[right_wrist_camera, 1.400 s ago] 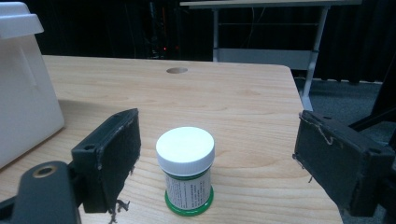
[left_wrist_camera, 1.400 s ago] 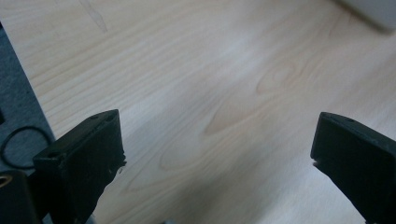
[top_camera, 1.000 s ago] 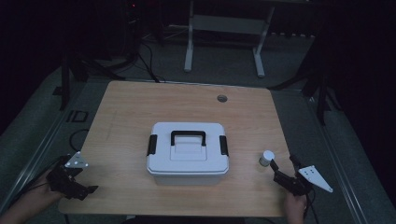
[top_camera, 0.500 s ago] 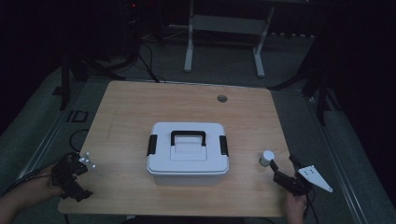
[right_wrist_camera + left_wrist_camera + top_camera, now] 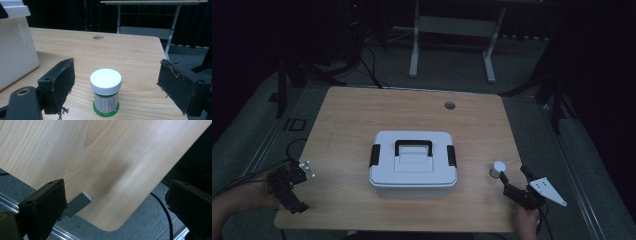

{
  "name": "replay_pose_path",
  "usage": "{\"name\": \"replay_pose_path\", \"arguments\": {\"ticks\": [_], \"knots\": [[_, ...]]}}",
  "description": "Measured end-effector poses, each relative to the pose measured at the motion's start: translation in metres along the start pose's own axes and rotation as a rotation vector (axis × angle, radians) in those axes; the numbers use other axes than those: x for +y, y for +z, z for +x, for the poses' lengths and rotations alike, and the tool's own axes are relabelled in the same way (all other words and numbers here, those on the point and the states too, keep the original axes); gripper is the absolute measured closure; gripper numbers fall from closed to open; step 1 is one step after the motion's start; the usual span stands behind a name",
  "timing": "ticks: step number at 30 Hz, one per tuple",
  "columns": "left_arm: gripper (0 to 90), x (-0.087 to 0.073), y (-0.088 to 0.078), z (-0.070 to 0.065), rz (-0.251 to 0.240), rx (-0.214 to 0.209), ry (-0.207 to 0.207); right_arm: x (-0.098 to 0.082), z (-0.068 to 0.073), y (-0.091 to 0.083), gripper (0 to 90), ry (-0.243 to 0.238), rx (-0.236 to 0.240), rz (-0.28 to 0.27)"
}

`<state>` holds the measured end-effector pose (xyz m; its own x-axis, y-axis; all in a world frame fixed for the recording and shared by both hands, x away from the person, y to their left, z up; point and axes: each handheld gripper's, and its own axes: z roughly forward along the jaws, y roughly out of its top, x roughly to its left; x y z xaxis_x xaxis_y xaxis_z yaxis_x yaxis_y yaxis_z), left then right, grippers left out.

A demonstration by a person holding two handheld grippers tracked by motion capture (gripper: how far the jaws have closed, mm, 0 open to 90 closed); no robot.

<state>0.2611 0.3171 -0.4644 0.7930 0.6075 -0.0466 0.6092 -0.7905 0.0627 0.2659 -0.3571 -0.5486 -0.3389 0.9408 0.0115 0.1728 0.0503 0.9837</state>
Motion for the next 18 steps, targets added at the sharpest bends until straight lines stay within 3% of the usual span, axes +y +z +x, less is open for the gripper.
{"name": "replay_pose_path", "arguments": {"ticks": [6,14,18], "knots": [[2.5,0.011,-0.013,0.004,-0.005,-0.012,0.015,0.000,0.002,0.000,13.3,-0.012,-0.007,-0.005],[2.5,0.034,-0.029,0.004,0.008,-0.015,0.060,0.000,0.000,-0.001,12.4,0.026,0.016,-0.006],[2.5,0.048,-0.033,0.003,0.031,0.003,0.087,0.001,0.000,0.000,12.0,0.041,-0.013,0.001]]}}
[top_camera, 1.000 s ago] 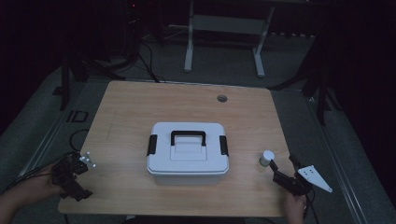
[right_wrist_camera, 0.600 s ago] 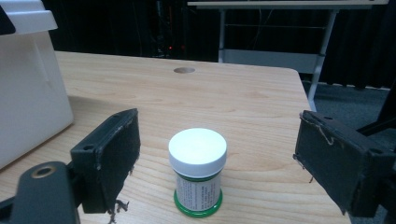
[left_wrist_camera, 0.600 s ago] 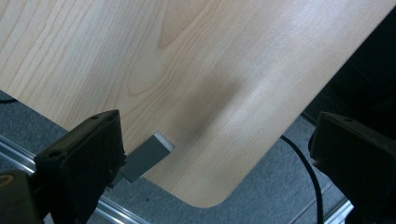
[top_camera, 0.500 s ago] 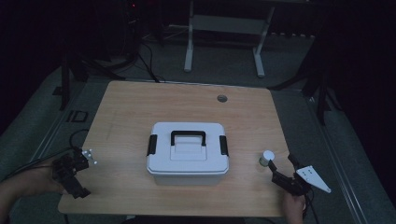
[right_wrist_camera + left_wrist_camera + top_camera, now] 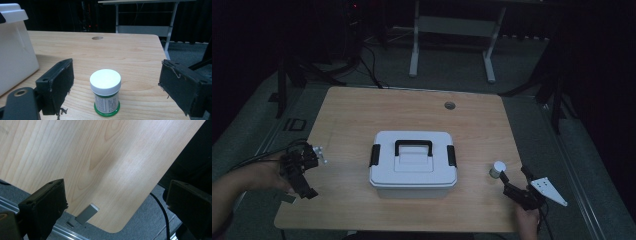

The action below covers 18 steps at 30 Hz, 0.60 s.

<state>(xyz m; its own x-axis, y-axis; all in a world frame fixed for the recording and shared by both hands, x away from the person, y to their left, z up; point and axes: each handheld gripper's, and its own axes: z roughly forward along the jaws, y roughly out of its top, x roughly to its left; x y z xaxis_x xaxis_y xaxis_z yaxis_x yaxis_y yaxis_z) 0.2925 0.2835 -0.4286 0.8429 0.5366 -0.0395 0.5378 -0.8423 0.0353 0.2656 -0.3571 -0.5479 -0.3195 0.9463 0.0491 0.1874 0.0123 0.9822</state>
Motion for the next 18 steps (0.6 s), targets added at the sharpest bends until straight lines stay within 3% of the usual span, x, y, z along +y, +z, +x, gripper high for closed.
{"name": "replay_pose_path", "arguments": {"ticks": [9,18], "knots": [[2.5,0.035,-0.017,-0.001,0.029,0.008,0.065,0.000,0.003,0.001,11.6,-0.026,0.027,0.019],[4.1,0.059,-0.037,-0.005,0.008,0.015,0.119,0.000,0.002,0.000,11.6,-0.022,0.058,0.023]]}}
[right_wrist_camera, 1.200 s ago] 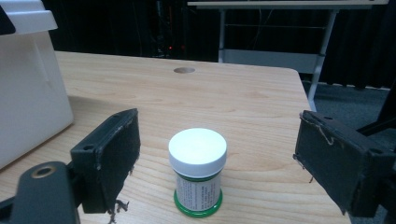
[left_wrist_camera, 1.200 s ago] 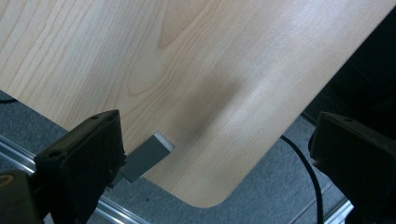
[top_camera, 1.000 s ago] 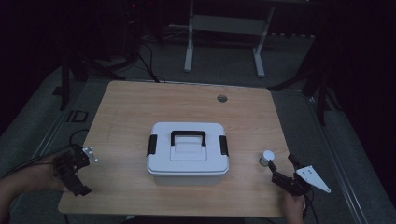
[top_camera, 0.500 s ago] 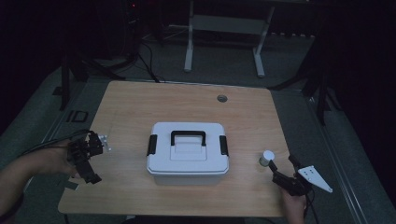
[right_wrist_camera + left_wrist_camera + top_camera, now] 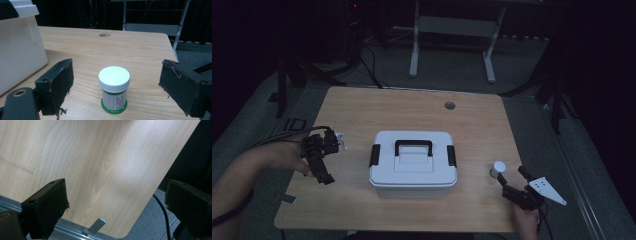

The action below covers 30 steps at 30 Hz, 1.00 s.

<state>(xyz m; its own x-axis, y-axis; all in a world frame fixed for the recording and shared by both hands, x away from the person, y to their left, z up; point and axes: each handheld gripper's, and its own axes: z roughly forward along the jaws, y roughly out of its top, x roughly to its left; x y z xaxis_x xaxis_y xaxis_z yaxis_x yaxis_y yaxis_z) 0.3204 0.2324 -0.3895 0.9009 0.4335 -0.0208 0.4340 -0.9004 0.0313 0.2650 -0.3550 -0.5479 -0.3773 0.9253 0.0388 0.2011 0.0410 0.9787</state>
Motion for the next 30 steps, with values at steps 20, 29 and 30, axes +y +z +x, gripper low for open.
{"name": "replay_pose_path", "arguments": {"ticks": [20,29,30], "knots": [[4.7,0.071,-0.033,-0.002,-0.012,0.028,0.112,0.000,0.001,0.000,11.6,-0.003,0.014,0.011],[4.6,0.102,-0.032,-0.011,-0.012,0.033,0.178,0.000,0.001,0.001,12.8,-0.004,0.037,0.021],[4.7,0.105,-0.032,-0.012,-0.010,0.037,0.182,0.000,0.001,0.001,12.8,-0.005,0.036,0.018]]}}
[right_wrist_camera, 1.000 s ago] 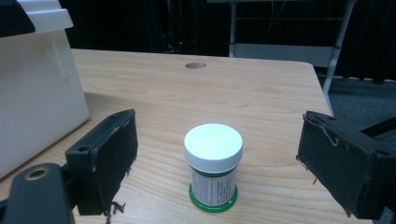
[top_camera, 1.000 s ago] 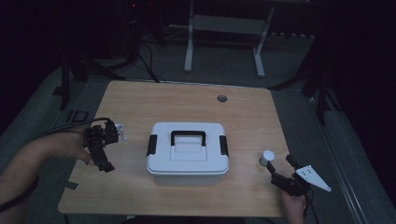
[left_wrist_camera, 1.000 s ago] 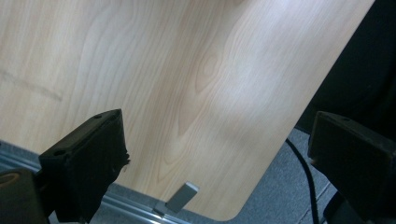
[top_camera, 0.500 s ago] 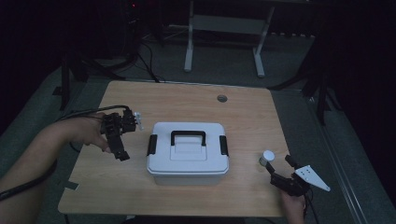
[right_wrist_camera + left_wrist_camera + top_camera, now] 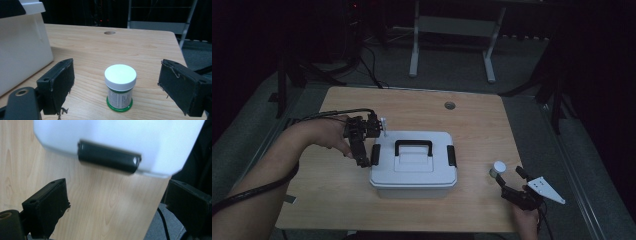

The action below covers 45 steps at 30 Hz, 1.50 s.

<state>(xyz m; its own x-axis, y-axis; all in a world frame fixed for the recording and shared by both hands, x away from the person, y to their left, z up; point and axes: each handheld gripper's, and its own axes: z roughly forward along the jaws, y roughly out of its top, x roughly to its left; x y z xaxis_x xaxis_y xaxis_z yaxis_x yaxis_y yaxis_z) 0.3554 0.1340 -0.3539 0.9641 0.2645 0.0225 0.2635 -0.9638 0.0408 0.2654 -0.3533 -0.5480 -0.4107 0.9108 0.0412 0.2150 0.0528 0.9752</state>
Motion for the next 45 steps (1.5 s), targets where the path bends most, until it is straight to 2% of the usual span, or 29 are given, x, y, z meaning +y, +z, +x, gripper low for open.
{"name": "replay_pose_path", "arguments": {"ticks": [4,6,7,12,16,18,23,28,29,30,31,34,38,39,41,42,45], "knots": [[4.7,0.011,0.000,-0.001,0.000,-0.004,0.020,0.000,0.000,0.000,12.8,0.000,0.012,0.003],[4.7,0.011,0.000,-0.001,0.000,-0.004,0.020,0.000,0.000,0.000,12.8,-0.003,0.009,0.004],[4.7,0.020,-0.001,0.000,0.003,-0.007,0.040,0.000,0.001,0.000,12.8,-0.007,0.007,0.002],[5.6,0.034,-0.001,0.001,0.001,0.009,0.065,0.000,0.000,0.000,12.8,-0.002,0.011,0.002],[6.3,0.047,0.000,0.001,-0.018,-0.008,0.089,0.000,0.000,0.000,12.8,0.001,0.018,0.005],[7.9,0.053,0.002,0.000,-0.018,0.000,0.102,0.000,0.000,0.000,12.8,0.003,0.019,0.006],[14.6,0.064,0.008,0.000,-0.011,-0.008,0.139,0.000,0.000,0.000,12.8,0.007,0.024,0.009],[24.2,0.070,0.010,0.002,-0.002,0.001,0.165,0.000,0.000,0.000,12.8,0.005,0.027,0.013],[28.5,0.070,0.010,0.002,-0.002,0.001,0.165,0.000,0.000,0.000,12.8,0.005,0.027,0.013],[28.5,0.072,0.011,0.003,-0.004,0.010,0.176,0.000,0.000,0.000,12.9,0.005,0.028,0.014],[35.1,0.073,0.013,0.003,-0.002,0.011,0.174,0.000,0.000,0.000,12.9,0.004,0.028,0.013],[43.2,0.075,0.017,0.003,0.013,0.006,0.186,-0.001,0.000,0.000,12.9,0.003,0.029,0.015],[50.6,0.079,0.020,0.001,0.018,0.004,0.202,-0.001,0.000,0.001,13.1,-0.001,0.033,0.017],[52.6,0.081,0.020,0.000,0.020,0.015,0.212,-0.001,0.000,0.001,13.3,0.000,0.032,0.019],[56.4,0.083,0.020,-0.001,0.030,0.006,0.222,-0.001,0.000,0.001,13.3,-0.001,0.032,0.018],[58.0,0.083,0.021,-0.002,0.038,0.020,0.228,-0.001,0.000,0.001,13.3,-0.003,0.031,0.019],[62.6,0.086,0.021,-0.003,0.050,0.023,0.229,-0.001,0.000,0.001,13.3,0.000,0.031,0.018]]}}
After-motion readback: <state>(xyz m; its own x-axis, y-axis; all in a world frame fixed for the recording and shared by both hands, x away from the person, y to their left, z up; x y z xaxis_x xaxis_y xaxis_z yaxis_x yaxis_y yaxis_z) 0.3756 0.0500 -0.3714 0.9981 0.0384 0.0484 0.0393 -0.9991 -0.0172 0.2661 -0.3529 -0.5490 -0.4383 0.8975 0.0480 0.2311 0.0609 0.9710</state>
